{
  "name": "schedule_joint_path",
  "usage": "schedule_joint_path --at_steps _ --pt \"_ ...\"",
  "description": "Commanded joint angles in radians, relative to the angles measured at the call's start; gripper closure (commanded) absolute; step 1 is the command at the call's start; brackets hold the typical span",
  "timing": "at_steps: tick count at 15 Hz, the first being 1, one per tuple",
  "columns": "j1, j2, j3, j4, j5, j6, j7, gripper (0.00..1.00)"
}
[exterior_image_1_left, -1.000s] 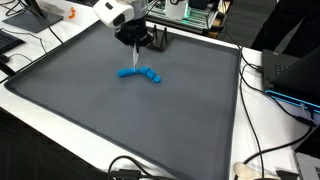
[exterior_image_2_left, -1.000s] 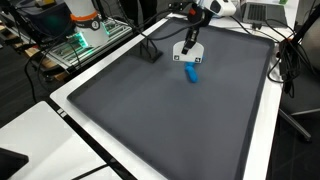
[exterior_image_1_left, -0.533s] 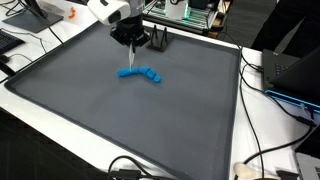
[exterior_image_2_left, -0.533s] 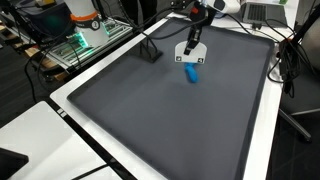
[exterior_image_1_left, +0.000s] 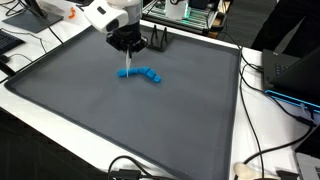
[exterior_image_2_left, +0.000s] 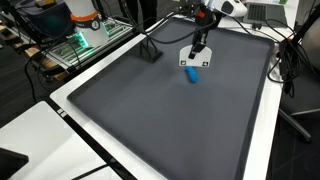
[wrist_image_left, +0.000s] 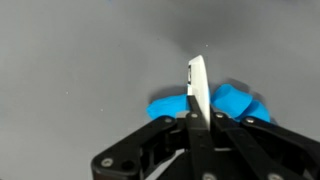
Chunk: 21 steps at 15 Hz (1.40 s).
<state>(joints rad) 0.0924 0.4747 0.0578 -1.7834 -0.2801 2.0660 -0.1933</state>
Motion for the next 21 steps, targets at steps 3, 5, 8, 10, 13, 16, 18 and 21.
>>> schedule_joint_path --at_steps 3,5,8,10,13,16,18,21 --pt "0.006 0.059 -0.004 0.053 -0.022 -0.001 -0.026 0.99" --pt "0.008 0.075 -0.005 0.064 -0.023 -0.001 -0.027 0.99" --pt "0.016 0.098 -0.01 0.079 -0.04 -0.003 -0.03 0.99" --pt "0.017 0.108 -0.01 0.083 -0.045 0.001 -0.031 0.99" --pt "0.019 0.123 -0.009 0.084 -0.049 0.011 -0.032 0.99" --pt "0.02 0.135 -0.011 0.08 -0.054 0.006 -0.034 0.99" --pt "0.021 0.142 -0.013 0.076 -0.058 0.002 -0.034 0.99" --pt "0.018 0.148 -0.014 0.069 -0.058 0.005 -0.034 0.99"
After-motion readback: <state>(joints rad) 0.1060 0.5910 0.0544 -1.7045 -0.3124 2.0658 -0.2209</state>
